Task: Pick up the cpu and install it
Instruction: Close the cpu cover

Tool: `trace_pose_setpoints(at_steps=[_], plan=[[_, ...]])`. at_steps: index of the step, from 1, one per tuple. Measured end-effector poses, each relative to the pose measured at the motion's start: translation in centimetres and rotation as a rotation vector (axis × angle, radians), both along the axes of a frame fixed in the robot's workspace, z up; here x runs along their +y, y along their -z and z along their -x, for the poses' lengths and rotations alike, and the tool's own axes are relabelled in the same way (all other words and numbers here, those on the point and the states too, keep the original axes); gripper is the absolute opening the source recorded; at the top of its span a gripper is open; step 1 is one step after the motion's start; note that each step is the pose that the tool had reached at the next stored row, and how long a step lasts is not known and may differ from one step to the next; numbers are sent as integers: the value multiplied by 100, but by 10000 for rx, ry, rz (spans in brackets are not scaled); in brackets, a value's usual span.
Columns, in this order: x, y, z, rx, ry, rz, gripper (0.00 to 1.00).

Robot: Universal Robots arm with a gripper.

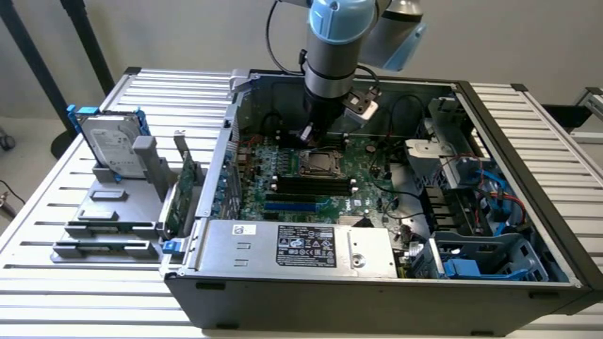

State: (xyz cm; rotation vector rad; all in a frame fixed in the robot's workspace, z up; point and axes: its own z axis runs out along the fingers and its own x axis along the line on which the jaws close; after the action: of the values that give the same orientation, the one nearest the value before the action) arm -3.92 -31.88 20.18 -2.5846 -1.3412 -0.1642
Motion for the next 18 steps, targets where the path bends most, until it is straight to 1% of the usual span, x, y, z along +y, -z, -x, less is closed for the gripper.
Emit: trace_pose_setpoints(at_steps=[18], plan=[[0, 19, -51, 0, -1, 72, 11]])
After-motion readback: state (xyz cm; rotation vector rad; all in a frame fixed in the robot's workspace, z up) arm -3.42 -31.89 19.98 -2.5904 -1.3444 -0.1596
